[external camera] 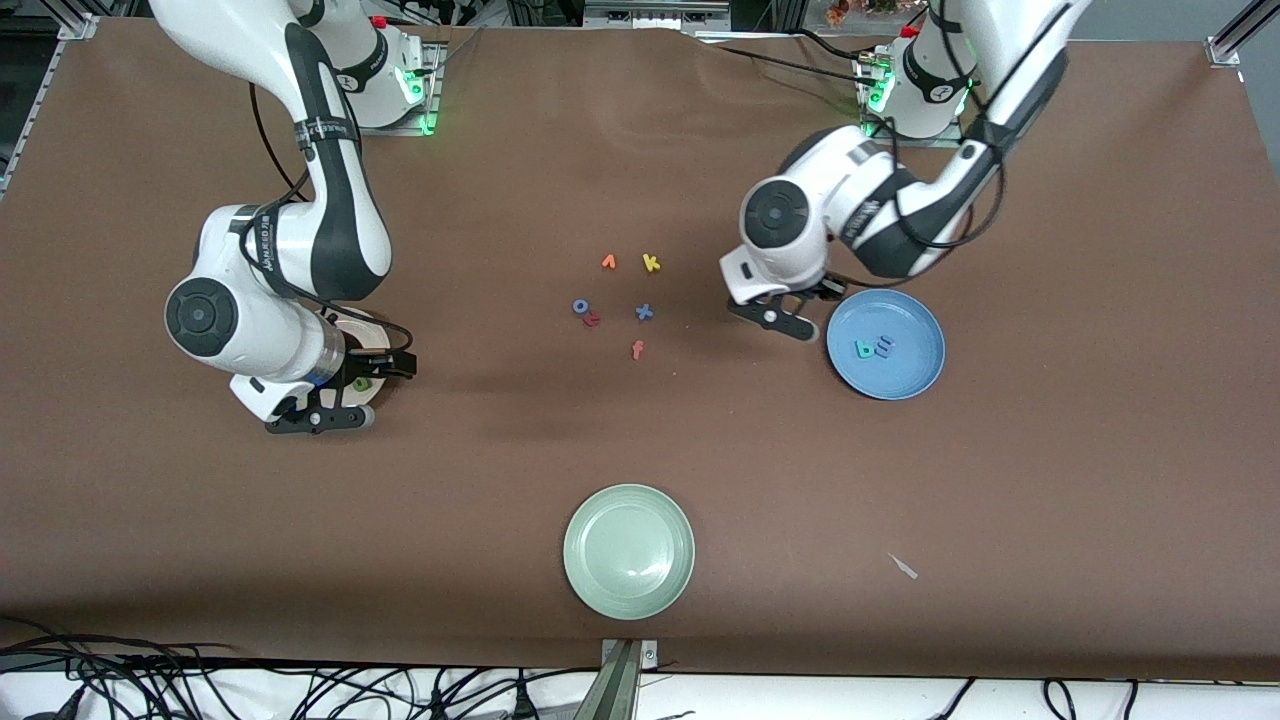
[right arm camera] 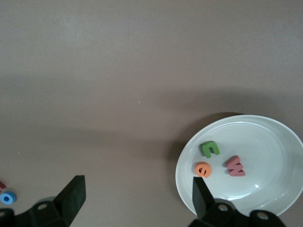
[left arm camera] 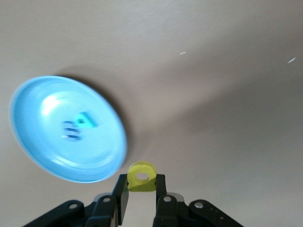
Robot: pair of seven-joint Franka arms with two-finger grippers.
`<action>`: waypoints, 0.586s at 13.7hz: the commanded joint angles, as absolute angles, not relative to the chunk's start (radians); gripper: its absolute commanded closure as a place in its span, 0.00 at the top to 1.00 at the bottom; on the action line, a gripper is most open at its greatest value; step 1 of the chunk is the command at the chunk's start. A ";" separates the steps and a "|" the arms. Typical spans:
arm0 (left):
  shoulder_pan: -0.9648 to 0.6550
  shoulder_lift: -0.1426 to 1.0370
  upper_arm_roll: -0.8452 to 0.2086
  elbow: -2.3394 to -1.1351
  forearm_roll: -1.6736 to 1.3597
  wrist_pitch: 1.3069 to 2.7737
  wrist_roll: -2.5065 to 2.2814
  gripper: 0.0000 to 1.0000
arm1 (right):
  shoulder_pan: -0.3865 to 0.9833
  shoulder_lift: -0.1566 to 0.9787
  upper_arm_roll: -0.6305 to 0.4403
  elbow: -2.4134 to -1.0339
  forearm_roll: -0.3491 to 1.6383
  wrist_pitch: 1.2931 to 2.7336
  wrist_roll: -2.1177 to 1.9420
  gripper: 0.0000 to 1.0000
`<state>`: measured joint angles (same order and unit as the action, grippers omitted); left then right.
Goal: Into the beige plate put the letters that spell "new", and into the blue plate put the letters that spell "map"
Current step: 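Place the yellow o in the blue plate with the left gripper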
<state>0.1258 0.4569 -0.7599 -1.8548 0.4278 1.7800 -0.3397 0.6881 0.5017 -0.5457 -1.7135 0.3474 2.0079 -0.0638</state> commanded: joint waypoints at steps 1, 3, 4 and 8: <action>0.237 0.413 -0.772 -1.876 0.413 1.761 -0.166 0.07 | 0.686 0.502 -0.546 -1.698 0.356 1.985 -0.058 1.00; 0.326 0.420 -0.772 -1.926 0.435 1.822 -0.121 0.07 | 0.686 0.502 -0.546 -1.697 0.354 1.985 -0.058 1.00; 0.359 0.419 -0.773 -1.978 0.436 1.877 -0.121 0.07 | 0.686 0.502 -0.546 -1.697 0.354 1.985 -0.058 1.00; 0.452 0.416 -0.773 -2.141 0.454 2.111 -0.120 0.29 | 0.690 0.499 -0.546 -1.695 0.354 1.977 -0.058 1.00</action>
<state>0.4183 0.4423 -0.7563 -2.0806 0.4318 2.0558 -0.1305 0.6886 0.5018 -0.5454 -1.7119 0.3474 2.0044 -0.0638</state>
